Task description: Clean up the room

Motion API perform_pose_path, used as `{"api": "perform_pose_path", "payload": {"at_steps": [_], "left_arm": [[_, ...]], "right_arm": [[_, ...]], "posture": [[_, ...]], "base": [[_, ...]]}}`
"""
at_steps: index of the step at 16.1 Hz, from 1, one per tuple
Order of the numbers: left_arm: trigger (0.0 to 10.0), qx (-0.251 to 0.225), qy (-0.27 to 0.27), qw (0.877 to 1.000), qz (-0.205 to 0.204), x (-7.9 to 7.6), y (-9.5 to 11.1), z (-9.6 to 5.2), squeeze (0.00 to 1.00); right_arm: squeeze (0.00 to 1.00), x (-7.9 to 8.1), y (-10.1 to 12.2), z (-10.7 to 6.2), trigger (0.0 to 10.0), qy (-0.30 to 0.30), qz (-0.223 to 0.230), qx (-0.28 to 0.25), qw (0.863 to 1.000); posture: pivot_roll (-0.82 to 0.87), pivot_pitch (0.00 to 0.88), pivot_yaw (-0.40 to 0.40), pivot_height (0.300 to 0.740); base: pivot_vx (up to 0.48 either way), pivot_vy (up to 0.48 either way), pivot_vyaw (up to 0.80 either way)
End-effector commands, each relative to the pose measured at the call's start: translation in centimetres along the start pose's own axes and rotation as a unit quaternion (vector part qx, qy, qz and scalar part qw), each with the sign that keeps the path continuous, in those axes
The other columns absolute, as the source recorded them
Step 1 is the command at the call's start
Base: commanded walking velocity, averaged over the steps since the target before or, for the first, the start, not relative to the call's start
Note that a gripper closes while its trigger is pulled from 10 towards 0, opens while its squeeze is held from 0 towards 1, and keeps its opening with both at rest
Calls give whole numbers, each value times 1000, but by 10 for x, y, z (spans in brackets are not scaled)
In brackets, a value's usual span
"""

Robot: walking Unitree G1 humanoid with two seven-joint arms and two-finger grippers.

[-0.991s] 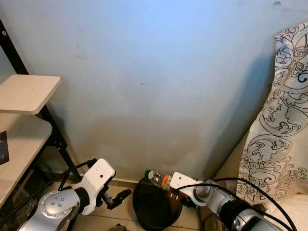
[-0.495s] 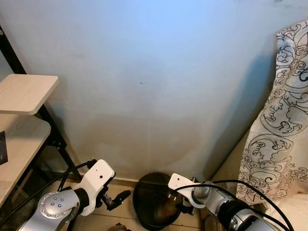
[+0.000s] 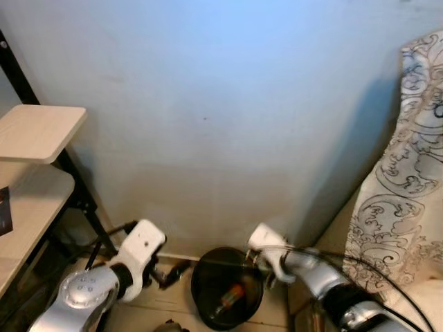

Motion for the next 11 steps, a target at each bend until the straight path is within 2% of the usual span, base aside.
{"api": "perform_pose_path", "payload": {"at_steps": [1,2,3,6,7,9,11], "left_arm": [[10000,-5,14,1000,1,5,4,-1,0],[10000,-36,70,997,-9,15,18,3,0],[10000,-75,134,988,-11,26,33,4,0],[10000,-88,192,977,-36,37,42,5,0],[10000,-98,215,971,-44,43,48,6,0],[10000,-109,234,965,-52,48,52,7,0],[10000,-117,249,960,-60,50,54,7,0]], "right_arm": [[0,-4,1,-3,10000,-8,17,-8,1000],[0,-16,15,-26,10000,-61,31,-71,995],[0,-20,28,-48,10000,-131,39,-126,983],[0,-21,44,-66,10000,-197,76,-188,959],[0,-22,59,-79,10000,-219,123,-242,937],[0,-24,69,-92,10000,-223,167,-278,919],[0,-24,78,-103,10000,-195,209,-311,907]], "posture": [[126,0,-42,740],[95,0,-27,740],[91,0,-23,740],[55,0,28,740],[45,0,43,740],[44,0,43,740],[51,0,29,740]], "base": [[0,0,0],[0,0,0],[0,0,0],[0,0,0],[0,0,0],[0,0,0],[0,0,0]]}}
Point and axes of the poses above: a point about 5 cm out from each wrist's last joint towards the gripper, its own z axis pointing out of the wrist towards the gripper, its own y axis along the axis of the wrist's last joint, x = y × z, the point moved 2 cm from there along z, pointing out of the wrist towards the gripper, and after that the axes turned 11 degrees about z, right-handed, at the moved point
